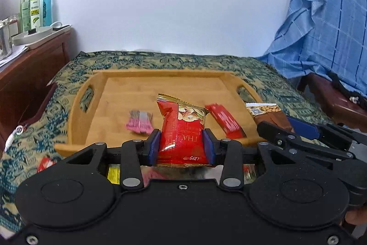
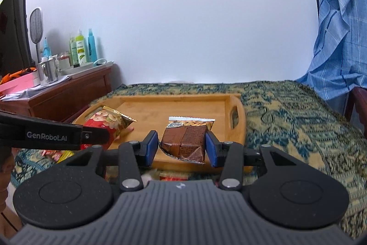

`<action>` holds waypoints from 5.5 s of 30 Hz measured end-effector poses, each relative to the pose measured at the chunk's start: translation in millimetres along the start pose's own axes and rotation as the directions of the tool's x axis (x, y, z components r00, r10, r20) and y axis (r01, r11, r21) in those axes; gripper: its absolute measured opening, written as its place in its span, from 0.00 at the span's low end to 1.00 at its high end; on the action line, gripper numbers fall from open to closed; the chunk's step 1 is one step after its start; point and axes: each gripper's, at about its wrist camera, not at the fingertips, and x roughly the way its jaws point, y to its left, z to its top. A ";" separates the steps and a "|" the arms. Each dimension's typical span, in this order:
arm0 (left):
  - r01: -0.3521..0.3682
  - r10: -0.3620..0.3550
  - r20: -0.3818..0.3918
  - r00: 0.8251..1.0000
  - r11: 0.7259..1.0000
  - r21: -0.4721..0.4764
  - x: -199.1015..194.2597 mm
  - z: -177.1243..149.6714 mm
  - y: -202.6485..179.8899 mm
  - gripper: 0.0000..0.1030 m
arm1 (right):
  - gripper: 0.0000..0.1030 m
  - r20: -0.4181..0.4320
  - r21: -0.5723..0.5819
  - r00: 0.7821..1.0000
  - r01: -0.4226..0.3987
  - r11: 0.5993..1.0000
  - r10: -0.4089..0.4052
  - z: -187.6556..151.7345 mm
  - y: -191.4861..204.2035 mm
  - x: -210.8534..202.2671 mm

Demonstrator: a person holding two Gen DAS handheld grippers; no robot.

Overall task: Organize snacks
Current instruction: 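Carry both packs onto the tray and open both tools to release them, then move both tools back toward the remaining snacks, then grasp the red-printed cake pack with the left tool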

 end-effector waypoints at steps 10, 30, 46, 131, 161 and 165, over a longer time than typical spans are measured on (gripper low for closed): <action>0.002 -0.001 0.019 1.000 1.000 -0.025 36.5 36.5 18.5 0.37 | 0.47 0.016 0.033 1.000 0.017 0.999 -0.017 21.6 -23.8 46.9; -0.052 0.047 -0.071 0.996 0.996 -0.071 141.6 74.5 44.8 0.37 | 0.47 -0.066 0.122 0.998 0.011 0.993 -0.003 41.4 -57.3 143.1; -0.092 0.084 -0.138 0.987 0.994 -0.057 185.6 73.0 35.0 0.37 | 0.47 -0.155 0.097 0.988 0.012 0.995 0.003 37.6 -53.3 170.5; -0.103 0.102 -0.075 0.992 0.995 -0.004 24.4 -13.1 23.0 0.76 | 0.71 -0.055 0.028 0.998 0.037 0.999 -0.036 -23.9 -32.1 28.0; -0.095 0.085 -0.145 0.986 0.993 -0.064 32.0 -47.9 8.8 0.61 | 0.81 -0.173 0.010 0.976 0.138 0.990 -0.134 -47.4 -30.0 33.9; -0.113 0.106 -0.134 0.985 0.993 -0.043 39.2 -47.5 3.4 0.53 | 0.84 -0.177 0.011 0.974 0.142 0.990 -0.138 -46.7 -29.7 38.6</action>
